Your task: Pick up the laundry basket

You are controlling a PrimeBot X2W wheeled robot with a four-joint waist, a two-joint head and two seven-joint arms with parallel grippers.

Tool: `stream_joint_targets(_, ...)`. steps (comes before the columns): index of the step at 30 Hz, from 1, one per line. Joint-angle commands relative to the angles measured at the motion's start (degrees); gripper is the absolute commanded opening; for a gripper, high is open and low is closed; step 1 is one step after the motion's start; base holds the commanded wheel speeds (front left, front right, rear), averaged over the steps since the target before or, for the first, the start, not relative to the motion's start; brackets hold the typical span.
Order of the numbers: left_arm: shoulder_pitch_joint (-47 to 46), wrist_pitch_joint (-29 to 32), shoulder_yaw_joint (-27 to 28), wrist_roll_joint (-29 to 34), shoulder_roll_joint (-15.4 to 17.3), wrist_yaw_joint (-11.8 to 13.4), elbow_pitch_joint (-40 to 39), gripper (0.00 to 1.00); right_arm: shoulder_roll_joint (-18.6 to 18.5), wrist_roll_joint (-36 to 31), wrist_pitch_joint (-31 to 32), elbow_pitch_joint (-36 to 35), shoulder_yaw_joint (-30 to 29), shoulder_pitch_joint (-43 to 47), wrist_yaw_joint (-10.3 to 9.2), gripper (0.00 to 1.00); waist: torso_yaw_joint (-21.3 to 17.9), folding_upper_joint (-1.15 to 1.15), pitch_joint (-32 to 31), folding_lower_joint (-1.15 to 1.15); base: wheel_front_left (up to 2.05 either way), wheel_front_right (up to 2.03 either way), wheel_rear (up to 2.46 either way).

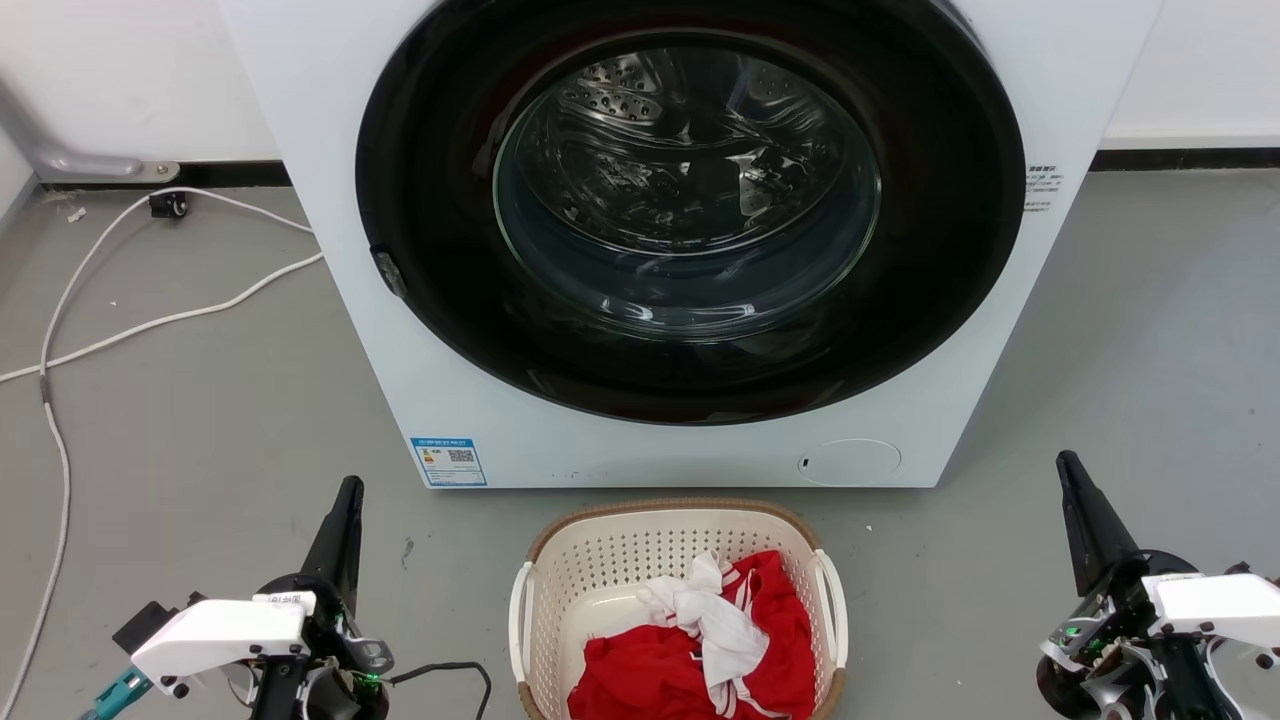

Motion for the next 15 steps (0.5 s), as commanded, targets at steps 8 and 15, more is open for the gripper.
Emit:
stream_joint_targets(8,-0.5,0.2,0.2,0.4,-0.1,-0.2,0.1,0.0,0.2,-0.4,0.2,0.0,-0.1,-0.6,0.02,0.0,0.0,0.0,0.0,0.0,0.0,0.0,0.0)
stream_joint_targets(15,-0.6,0.3,0.3,0.5,-0.1,-0.2,0.1,0.0,0.3,-0.4,0.3,0.0,-0.2,-0.6,0.02,0.0,0.0,0.0,0.0,0.0,0.0,0.0,0.0)
